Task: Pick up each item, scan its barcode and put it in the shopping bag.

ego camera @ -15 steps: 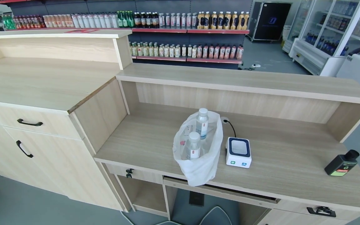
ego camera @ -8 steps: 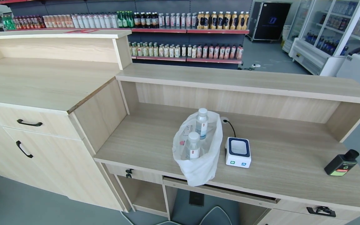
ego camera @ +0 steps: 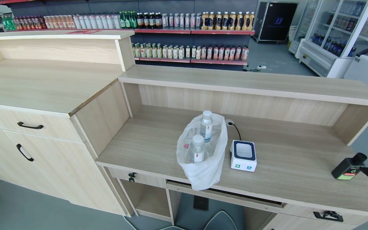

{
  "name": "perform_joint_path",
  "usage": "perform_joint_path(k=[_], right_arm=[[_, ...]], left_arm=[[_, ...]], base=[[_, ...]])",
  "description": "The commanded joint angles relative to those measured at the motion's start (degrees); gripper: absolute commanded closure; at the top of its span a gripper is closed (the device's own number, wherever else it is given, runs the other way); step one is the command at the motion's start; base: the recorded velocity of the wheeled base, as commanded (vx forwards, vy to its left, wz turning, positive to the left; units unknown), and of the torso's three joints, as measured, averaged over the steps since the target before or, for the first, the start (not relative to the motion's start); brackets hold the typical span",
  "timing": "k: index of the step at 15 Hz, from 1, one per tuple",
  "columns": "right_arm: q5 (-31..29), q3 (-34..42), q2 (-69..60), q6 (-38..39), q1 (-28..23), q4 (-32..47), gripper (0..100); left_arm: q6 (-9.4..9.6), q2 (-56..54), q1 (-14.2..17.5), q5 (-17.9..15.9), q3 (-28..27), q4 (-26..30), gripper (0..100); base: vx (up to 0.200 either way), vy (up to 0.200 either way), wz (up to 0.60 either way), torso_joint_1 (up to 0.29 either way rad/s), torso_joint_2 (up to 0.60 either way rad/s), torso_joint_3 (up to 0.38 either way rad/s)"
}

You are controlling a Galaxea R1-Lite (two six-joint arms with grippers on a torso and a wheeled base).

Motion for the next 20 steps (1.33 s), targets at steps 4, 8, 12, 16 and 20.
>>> perform_joint_path(k=[4,8,12,16,20], right_arm=[[0.4,-0.2,2.2,0.1,2.4,0.0,0],[2.9,-2.3,3.8,0.3,3.9,-0.3,0],[3.0,-3.1,4.4,0.3,4.8,-0.2,0],[3.0,-3.3,5.6,0.4,5.3,-0.2,0],[3.4,-4.2,6.8,3.7,6.8,-0.2,0]], left_arm=[[0.00,0.0,0.0,0.0,0.0,0.0,0],[0.00,0.0,0.0,0.0,0.0,0.0,0],[0.00,0.0,0.0,0.0,0.0,0.0,0],[0.00,0.0,0.0,0.0,0.0,0.0,0],[0.00,0.0,0.0,0.0,0.0,0.0,0]], base=[[0.000,0.000,0.00,0.000,0.00,0.000],[0.000,0.000,0.00,0.000,0.00,0.000],[0.000,0.000,0.00,0.000,0.00,0.000],[0.000,0.000,0.00,0.000,0.00,0.000],[0.000,0.000,0.00,0.000,0.00,0.000]])
